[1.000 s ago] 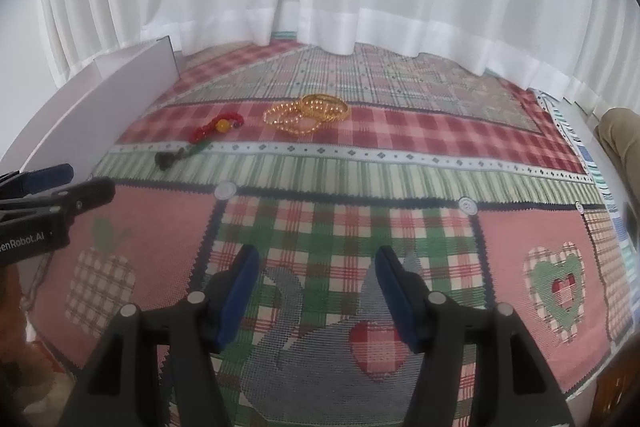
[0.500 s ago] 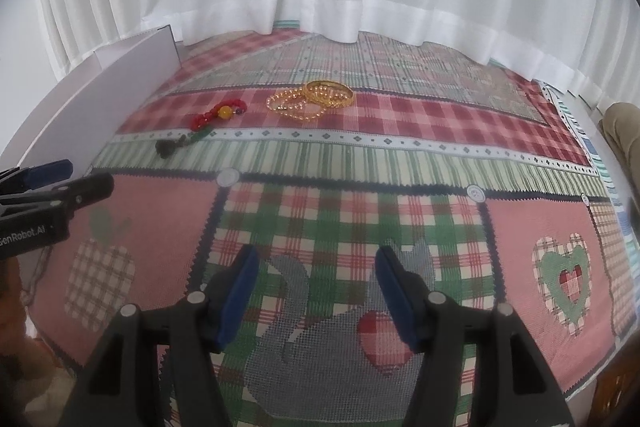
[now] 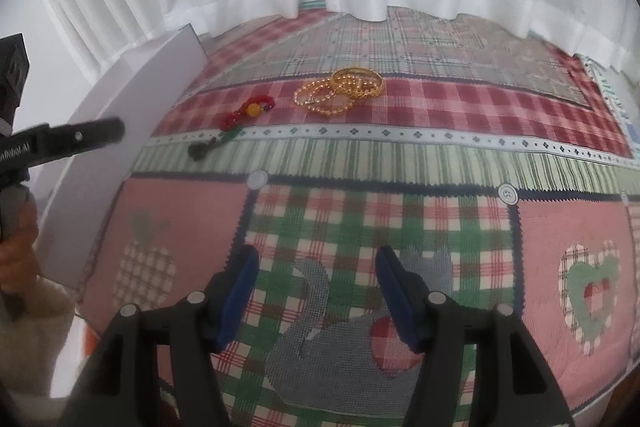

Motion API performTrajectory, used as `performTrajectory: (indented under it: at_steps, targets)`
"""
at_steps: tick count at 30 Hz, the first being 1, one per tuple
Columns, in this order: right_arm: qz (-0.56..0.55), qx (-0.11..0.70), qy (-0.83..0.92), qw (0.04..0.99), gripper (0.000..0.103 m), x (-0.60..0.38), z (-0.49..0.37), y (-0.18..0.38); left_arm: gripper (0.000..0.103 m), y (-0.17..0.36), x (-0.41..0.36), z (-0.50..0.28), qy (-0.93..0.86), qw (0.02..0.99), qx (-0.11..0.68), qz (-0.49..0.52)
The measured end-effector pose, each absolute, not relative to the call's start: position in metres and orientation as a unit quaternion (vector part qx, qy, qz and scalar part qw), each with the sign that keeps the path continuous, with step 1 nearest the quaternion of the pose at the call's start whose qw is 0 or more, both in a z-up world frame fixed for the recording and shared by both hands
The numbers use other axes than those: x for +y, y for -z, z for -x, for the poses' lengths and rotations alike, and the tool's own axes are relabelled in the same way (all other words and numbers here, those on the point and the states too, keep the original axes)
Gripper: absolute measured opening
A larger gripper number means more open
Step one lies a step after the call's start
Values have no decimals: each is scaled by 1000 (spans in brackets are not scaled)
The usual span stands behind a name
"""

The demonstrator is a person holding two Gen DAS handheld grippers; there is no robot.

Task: Organize jewelry
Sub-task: 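Grasp the red bead bracelet with the left gripper and lift it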

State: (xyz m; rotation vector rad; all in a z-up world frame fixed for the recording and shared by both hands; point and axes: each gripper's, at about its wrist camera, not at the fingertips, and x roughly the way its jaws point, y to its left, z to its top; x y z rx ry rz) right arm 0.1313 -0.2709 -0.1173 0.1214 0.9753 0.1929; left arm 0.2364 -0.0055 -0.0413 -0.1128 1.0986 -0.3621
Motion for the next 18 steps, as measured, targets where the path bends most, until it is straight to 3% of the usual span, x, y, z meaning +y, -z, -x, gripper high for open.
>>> performTrajectory:
  at_steps: [7,18]
  targets:
    - [-115,497,-93,855,62,-302,-174,109,86,61,9,-299,146,827,536,90]
    - [-154,498,-120,845,62,-302,-206,110,77,144,-64,-348,125,805,580,-12]
